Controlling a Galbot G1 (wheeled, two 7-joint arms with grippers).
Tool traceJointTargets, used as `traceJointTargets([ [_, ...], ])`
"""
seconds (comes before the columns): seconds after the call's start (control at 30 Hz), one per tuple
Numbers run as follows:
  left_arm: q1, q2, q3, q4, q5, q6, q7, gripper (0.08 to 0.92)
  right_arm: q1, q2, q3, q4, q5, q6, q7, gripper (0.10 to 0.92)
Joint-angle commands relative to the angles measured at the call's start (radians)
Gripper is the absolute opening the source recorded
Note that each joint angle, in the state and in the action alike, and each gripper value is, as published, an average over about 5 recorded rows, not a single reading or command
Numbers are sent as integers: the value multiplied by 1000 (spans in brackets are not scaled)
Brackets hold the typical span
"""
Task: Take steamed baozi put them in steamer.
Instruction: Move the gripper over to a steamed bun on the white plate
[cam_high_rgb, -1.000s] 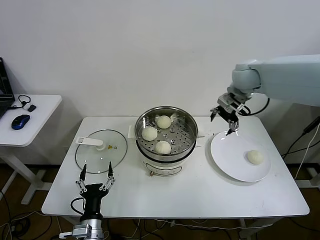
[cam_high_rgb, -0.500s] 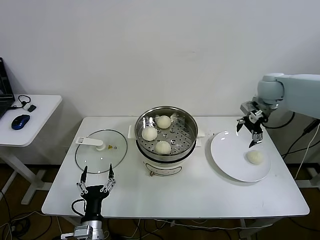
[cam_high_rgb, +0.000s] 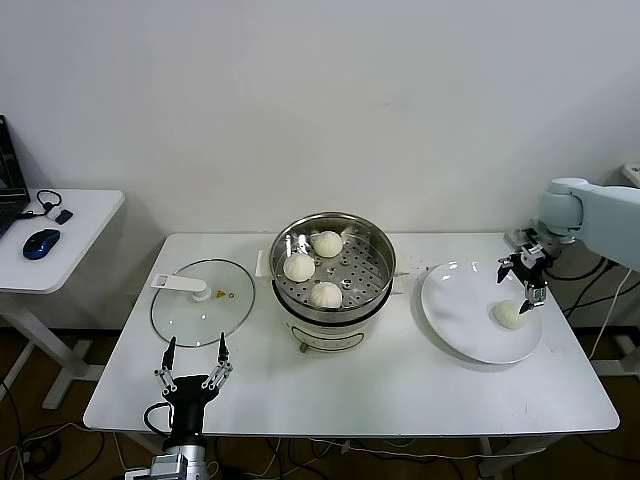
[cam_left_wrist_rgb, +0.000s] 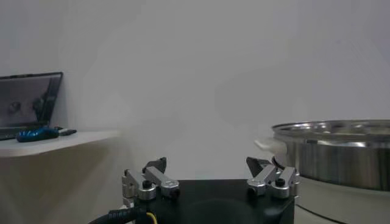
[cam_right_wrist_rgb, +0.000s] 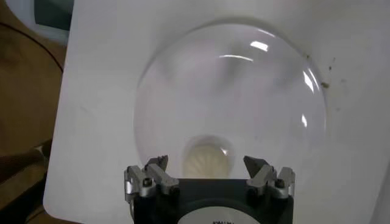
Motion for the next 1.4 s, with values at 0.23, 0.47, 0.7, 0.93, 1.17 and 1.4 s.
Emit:
traceJointTargets([
  [0.23,-2,-49,-4,17,5,-5,-2,823,-244,-3,269,-243,-150,50,-11,823],
  [0.47,-3,-49,-5,20,6,-3,-1,823,-284,9,314,-280,-170,55,-15,823],
  [0.7,-3,-49,-7,28,7,-6,-2,823,-353,28,402,-342,-208,65,-18,823],
  [0.93,-3,-49,-8,27,8,-5,-1,823,-394,37,440,-355,-223,66,-21,823],
  [1.17,-5,-49,-7,28,9,-4,-2,823,-418,47,468,-376,-230,67,-20,823],
  [1.4,-7,-49,-7,23,8,-3,-2,823,-418,57,482,-392,-235,70,-16,823],
])
